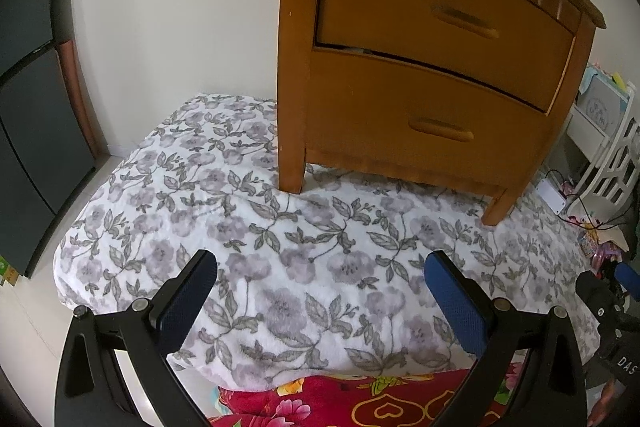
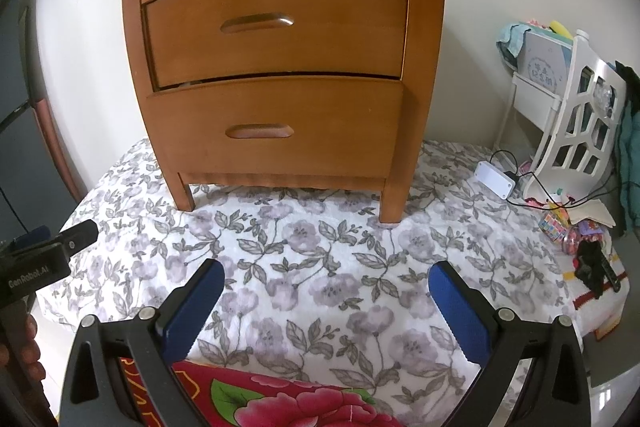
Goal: Take underwear out of drawer
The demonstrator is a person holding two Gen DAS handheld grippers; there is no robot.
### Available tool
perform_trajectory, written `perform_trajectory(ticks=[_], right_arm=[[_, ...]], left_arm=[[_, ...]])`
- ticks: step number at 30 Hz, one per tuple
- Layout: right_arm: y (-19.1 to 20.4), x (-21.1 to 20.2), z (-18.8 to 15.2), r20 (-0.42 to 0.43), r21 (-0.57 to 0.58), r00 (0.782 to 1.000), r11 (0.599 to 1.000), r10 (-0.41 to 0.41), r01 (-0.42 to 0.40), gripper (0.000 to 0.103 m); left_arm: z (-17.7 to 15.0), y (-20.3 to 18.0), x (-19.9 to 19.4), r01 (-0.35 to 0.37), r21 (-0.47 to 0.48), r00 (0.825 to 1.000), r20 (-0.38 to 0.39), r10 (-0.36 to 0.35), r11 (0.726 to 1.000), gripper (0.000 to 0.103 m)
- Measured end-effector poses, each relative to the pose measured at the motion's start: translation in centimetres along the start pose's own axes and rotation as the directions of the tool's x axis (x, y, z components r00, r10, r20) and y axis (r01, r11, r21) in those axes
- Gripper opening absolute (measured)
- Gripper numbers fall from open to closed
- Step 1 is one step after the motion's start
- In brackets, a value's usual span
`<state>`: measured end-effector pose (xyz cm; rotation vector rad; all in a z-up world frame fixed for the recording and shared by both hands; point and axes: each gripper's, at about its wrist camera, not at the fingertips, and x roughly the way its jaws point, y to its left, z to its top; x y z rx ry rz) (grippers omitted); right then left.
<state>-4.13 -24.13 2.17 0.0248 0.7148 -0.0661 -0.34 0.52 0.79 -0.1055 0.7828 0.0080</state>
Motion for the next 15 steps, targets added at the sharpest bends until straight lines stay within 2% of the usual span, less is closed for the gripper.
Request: perform_trajectory(ticks=[15], right_arm=[[0.09,-0.12,0.00,0.002,0.001,1.000,1.000,-0.002,0.002,0.103]], left_arm=[[-0.17,0.11,-0.73,0.033,-0.005,0.997,0.070,-0.033,0.999,0.103]])
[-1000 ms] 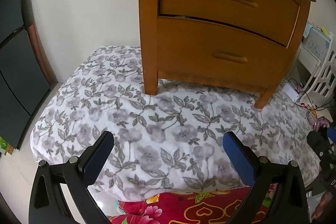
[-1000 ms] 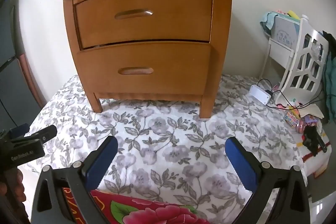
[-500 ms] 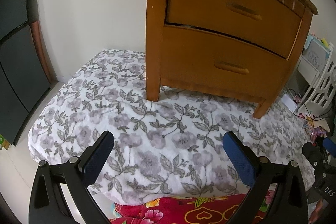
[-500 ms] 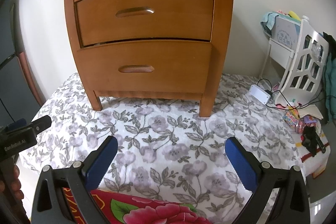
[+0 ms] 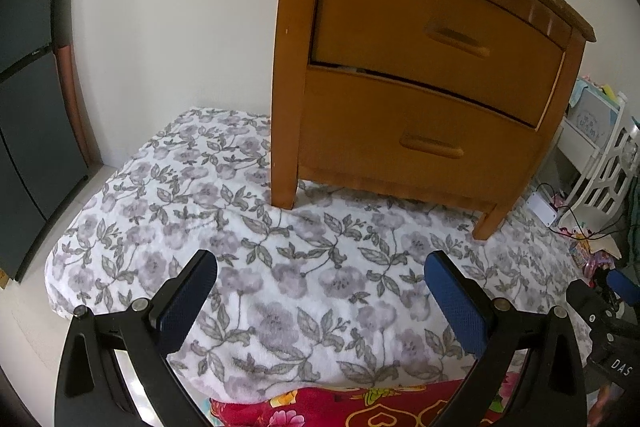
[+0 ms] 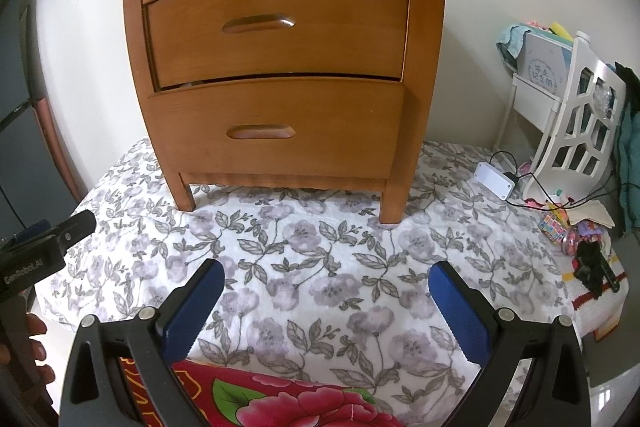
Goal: Take underwear out of drawer
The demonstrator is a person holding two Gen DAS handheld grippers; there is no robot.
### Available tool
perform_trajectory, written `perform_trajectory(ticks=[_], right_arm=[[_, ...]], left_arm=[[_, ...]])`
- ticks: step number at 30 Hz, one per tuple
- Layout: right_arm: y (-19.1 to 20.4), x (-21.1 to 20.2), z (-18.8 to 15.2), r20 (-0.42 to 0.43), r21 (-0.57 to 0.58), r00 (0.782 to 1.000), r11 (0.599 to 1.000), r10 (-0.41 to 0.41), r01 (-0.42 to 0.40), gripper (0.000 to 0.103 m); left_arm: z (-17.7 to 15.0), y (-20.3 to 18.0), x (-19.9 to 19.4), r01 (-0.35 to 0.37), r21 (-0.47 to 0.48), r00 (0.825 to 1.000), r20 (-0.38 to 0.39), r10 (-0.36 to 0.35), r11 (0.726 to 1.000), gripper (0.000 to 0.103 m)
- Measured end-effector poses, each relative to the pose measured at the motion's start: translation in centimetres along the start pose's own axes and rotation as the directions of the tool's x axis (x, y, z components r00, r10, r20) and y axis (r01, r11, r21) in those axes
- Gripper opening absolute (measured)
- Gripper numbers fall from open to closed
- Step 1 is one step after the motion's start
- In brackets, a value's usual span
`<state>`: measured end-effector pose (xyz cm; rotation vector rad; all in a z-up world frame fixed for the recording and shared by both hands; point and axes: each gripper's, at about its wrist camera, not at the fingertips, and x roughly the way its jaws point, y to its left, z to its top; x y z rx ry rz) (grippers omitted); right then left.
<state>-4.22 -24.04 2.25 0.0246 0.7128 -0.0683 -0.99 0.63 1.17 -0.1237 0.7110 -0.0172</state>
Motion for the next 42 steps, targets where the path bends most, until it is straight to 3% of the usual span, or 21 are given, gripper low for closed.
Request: perform_trajectory(ticks=[7,42], right_arm=[[-0.03,-0.02,-0.04,0.001,-0.003,1.000,1.000,0.003,-0.003,0.103],[-0.03,0.56,-0.08,-0.013,0.001,1.000,1.000,0.009,-0.009,0.103]], left_arm=[[-0.09,0.00,-0.14,0.003,0.010,1.000,0.013,-0.003,1.000,0.103],[-0.43,-0.93,0.81,0.054,0.033,0.997,-0.062,-0.051,0.998,0.103]])
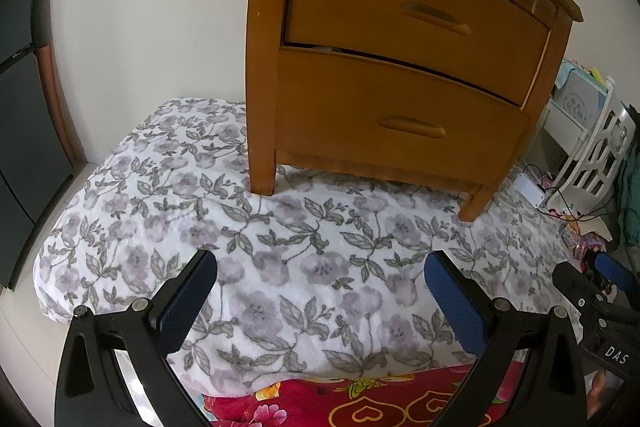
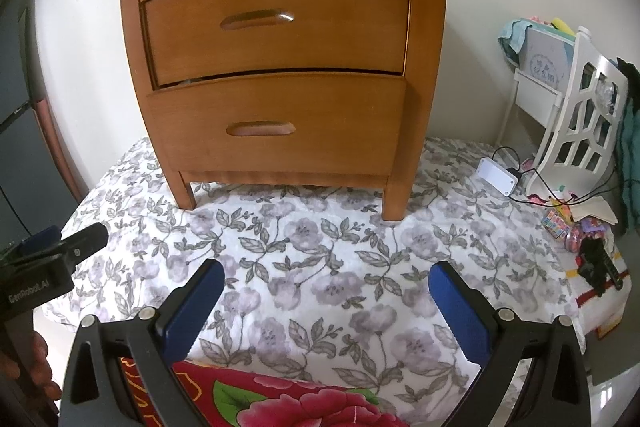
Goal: Take underwear out of drawer
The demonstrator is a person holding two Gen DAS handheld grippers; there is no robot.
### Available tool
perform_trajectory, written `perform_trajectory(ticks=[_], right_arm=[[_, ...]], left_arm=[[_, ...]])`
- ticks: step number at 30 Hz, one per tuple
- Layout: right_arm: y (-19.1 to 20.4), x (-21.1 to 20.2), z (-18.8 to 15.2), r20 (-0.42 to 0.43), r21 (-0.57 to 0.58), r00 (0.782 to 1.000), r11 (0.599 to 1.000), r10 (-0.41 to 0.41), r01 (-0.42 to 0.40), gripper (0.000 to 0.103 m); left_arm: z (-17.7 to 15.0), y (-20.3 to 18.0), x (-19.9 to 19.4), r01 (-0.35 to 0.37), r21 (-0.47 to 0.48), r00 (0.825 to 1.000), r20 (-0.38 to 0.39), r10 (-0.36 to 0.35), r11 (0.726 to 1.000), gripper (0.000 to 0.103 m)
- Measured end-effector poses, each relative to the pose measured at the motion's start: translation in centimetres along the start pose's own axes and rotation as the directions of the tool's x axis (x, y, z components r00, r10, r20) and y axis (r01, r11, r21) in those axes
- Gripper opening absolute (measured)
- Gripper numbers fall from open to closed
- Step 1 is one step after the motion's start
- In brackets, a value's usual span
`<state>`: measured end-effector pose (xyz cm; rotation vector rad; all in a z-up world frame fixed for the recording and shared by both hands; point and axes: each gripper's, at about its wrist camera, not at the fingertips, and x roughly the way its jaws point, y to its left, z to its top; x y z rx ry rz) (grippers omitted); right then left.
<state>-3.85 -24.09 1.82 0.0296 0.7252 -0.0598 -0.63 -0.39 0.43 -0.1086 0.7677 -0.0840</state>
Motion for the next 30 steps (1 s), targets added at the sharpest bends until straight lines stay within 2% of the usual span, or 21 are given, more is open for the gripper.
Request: perform_trajectory(ticks=[5,11,15,18,21,26,30], right_arm=[[-0.1,0.1,-0.1,0.003,0.000,1.000,1.000,-0.003,0.003,0.103],[-0.9,1.3,0.2,-0.007,0.007,0.999,0.999,-0.036,0.036,0.103],[-1.6,1.9,0.5,-0.014,0.005,0.998,0.998,-0.062,0.062,0.103],[-2.0,2.4,0.5,-0.028,0.012,0.998,0.998,-0.060,0.061,0.103],[-2.3,3.1,0.4,-0.047,0.015,0.997,0.998,-0.059,0.060,0.103],[-2.7,4.4,0.1,-0.078,0.022,0.996,0.998,-0.053,0.055,0.103],[-3.1,5.2,-0.2,-0.100,0.029,0.994,0.998,-0.053,0.056,0.103]], left_arm=[[1.2,0.1,0.7,-0.003,0.009,1.000,-0.025,0.003,1.000,0.103],[5.7,-0.7,1.2,-0.037,0.074,0.999,0.001,0.037,0.997,0.103],[9.1,-2.0,2.3,-0.021,0.133,1.000,-0.002,0.022,0.991,0.103],[11.0,-3.9,3.5,-0.065,0.243,0.998,0.013,0.064,0.968,0.103],[12.5,-5.4,5.1,-0.075,0.324,0.997,-0.007,0.082,0.943,0.103],[14.6,-7.7,7.7,-0.091,0.413,0.993,-0.028,0.112,0.906,0.102],[15.7,-9.5,9.4,-0.107,0.490,0.991,-0.016,0.131,0.865,0.101]])
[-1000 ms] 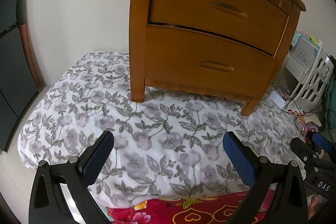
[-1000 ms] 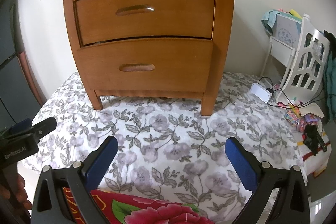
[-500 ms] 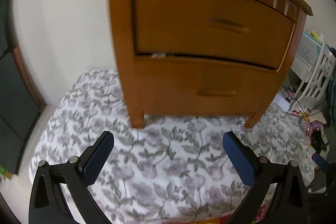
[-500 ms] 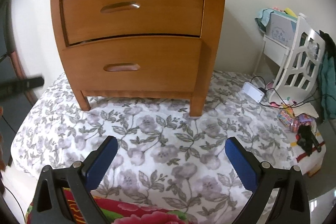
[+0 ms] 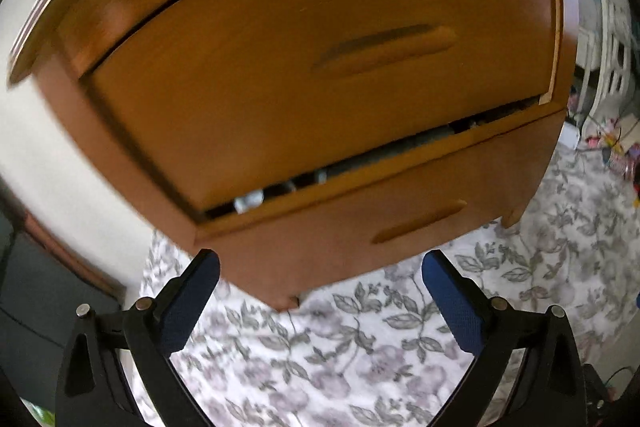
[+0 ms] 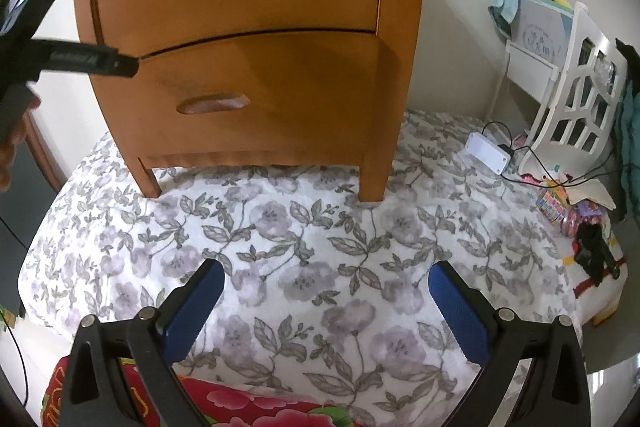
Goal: Take underwear out of drawer
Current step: 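Move the left tool to the lower drawer handle and grip it, then pull the lower drawer outward with the left tool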
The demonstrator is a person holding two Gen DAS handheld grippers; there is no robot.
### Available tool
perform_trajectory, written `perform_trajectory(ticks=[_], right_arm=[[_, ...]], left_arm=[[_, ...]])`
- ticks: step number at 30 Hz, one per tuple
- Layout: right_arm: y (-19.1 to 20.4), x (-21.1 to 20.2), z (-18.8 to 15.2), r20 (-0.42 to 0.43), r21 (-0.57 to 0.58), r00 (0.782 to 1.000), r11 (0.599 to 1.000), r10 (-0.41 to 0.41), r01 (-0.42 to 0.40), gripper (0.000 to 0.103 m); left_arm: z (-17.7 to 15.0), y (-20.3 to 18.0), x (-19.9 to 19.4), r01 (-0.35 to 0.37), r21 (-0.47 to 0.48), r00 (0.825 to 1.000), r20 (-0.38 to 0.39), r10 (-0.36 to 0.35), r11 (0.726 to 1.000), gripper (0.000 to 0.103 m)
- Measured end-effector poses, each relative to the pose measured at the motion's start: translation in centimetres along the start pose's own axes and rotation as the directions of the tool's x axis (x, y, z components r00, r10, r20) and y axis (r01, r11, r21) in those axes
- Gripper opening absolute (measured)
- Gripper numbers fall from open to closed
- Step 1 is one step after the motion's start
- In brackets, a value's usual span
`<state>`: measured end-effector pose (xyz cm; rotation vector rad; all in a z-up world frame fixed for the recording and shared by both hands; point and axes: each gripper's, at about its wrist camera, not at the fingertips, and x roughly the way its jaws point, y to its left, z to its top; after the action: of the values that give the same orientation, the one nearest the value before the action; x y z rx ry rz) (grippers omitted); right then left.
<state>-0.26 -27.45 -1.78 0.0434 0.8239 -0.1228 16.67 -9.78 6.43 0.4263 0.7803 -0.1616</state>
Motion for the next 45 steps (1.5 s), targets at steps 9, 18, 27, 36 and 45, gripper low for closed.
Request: perform_trajectory(ticks=[9,18,27,36,45], right_arm=[[-1.3,1.9,-0.3,-0.041,0.032,0.999,0.999,-0.001,0.002,0.103],[-1.9,3.6,-0.7,-0.078,0.046,0.997,0.999,0.008,-0.004,0.103],[-1.8,4.3,-0.9,-0.097,0.052,0.995,0.999,0.023,-0.018,0.103],[-1.9,4.5,-0.9,-0.103,0.061,0.994,0.998,0.031,-0.025,0.103],[-2.1,4.5,-0.9,-0.105,0.086,0.994,0.996,0.032,-0.023,0.103]], left_arm=[[2.5,-2.4,3.3,0.035,0.146,0.997,-0.066,-0.026,0.989,0.088],[3.3,-4.3,5.3,0.049,0.261,0.992,-0.123,-0.018,0.964,0.088],[4.3,-4.9,6.4,0.066,0.315,0.988,-0.151,-0.019,0.947,0.088],[3.8,-5.2,6.5,0.118,0.379,0.983,-0.175,-0.054,0.918,0.088],[3.3,-5.9,7.3,0.155,0.345,0.975,-0.204,-0.087,0.926,0.089]])
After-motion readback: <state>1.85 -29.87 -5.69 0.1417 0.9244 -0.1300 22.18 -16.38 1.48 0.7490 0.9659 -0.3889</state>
